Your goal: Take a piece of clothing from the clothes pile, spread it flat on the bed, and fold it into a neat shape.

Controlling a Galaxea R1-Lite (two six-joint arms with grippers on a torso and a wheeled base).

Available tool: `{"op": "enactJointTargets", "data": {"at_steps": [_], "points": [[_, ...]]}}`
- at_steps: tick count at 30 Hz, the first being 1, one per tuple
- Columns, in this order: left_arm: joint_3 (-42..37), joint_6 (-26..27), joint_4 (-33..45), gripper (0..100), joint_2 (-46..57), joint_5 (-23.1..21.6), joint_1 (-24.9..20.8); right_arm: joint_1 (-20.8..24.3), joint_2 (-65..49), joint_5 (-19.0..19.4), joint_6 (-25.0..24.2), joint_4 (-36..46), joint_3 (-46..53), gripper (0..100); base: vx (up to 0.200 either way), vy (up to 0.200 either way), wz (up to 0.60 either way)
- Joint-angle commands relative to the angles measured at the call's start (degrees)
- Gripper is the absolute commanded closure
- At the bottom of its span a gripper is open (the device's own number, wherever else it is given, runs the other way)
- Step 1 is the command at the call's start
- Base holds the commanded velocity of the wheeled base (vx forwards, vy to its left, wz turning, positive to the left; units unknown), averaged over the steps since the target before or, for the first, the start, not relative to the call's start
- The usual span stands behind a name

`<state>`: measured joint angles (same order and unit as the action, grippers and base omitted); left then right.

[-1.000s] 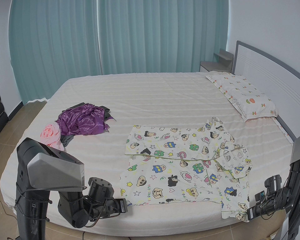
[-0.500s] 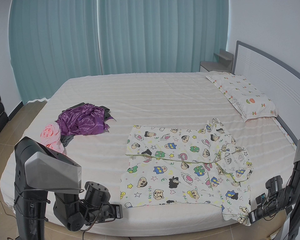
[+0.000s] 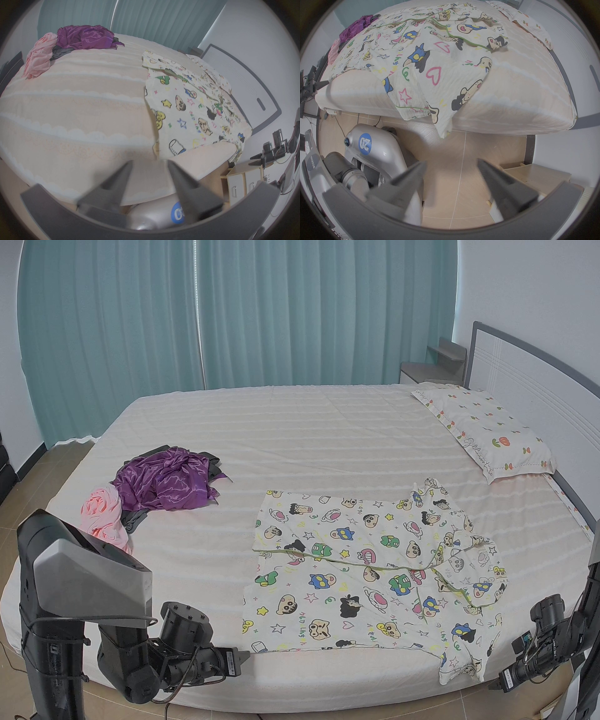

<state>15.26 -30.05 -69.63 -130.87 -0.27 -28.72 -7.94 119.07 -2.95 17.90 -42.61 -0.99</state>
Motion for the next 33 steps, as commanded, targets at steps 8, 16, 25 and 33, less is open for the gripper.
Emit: {"op": "enactJointTargets", "data": {"at_steps": [8, 16, 25, 33], "points": [[15.67, -15.65, 2.66, 0, 3.6, -1.05, 5.78, 0.64, -12.54, 12.35, -1.11, -0.37, 0.99, 0, 0.0, 0.0, 0.0], [28.51, -18.03, 13.56, 0, -4.22, -0.52, 5.52, 0.29, -12.01, 26.86, -8.23, -0.46, -3.23, 0, 0.0, 0.0, 0.0], [34.48, -11.35, 17.6, 0, -8.44, 0.18, 5.61, 0.2, -14.21, 34.33, -11.48, -0.55, -3.41, 0, 0.0, 0.0, 0.0], [40.81, -10.91, 21.38, 0, -9.32, 0.18, 4.11, -0.15, -15.71, 35.82, -12.71, -0.46, -2.44, 0, 0.0, 0.0, 0.0]]}}
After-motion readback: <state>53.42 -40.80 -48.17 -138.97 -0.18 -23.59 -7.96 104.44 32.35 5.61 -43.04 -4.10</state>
